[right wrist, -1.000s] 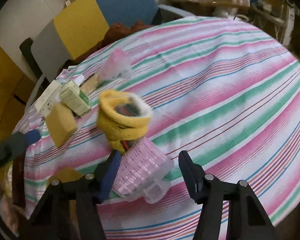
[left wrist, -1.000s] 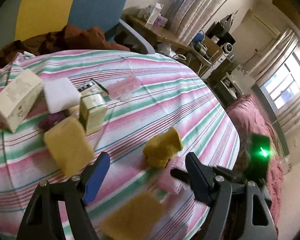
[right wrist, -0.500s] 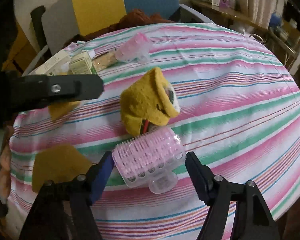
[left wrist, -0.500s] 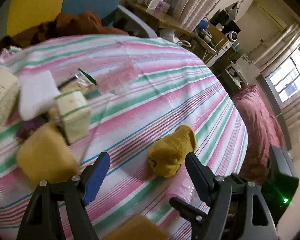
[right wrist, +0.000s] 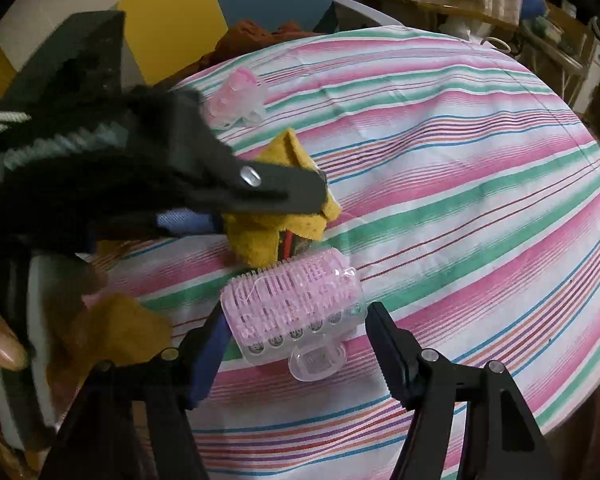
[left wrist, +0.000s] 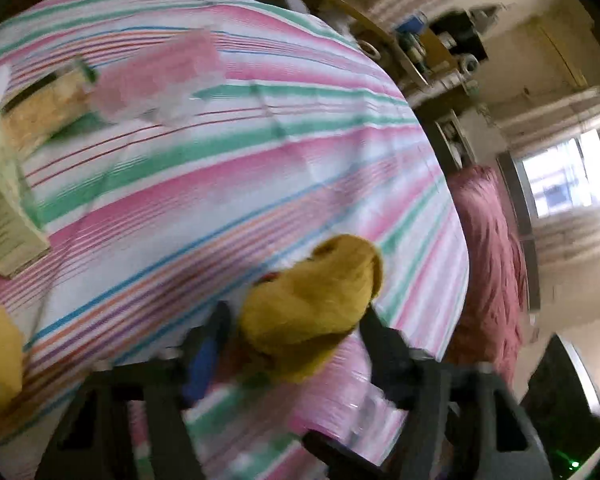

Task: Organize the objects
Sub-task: 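Grasp the mustard knit sock with the left tool while the right tool holds the roller, then carry the roller and sock to the gold tray and open both tools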

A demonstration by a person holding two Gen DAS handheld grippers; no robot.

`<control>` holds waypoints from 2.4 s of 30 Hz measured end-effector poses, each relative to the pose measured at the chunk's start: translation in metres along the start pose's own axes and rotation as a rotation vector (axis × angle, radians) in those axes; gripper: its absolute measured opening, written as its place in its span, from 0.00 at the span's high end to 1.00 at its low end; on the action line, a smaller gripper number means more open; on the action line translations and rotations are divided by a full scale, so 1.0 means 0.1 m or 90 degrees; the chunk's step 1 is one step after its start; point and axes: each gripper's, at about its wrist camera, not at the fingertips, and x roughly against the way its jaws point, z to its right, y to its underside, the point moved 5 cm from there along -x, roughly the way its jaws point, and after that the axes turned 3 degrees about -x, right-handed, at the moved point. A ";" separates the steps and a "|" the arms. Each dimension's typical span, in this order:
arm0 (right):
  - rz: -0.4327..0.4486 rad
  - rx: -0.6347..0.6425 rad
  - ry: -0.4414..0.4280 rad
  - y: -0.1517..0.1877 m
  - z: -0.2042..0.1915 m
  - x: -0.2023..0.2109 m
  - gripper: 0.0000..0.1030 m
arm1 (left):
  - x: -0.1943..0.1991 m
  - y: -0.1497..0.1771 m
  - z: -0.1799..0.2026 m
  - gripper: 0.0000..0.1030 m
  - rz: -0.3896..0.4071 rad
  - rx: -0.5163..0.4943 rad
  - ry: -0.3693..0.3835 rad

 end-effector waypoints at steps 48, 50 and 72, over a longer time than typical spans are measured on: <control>0.187 0.055 0.101 -0.14 -0.20 0.42 0.34 | 2.33 1.93 -1.20 0.70 0.321 0.026 0.040; 0.204 0.063 0.094 -0.14 -0.27 0.45 0.34 | 2.43 1.98 -1.21 0.70 0.331 0.021 0.033; 0.216 0.205 -0.156 0.50 -2.50 0.87 0.34 | 3.43 2.62 -1.84 0.70 0.432 0.030 -0.022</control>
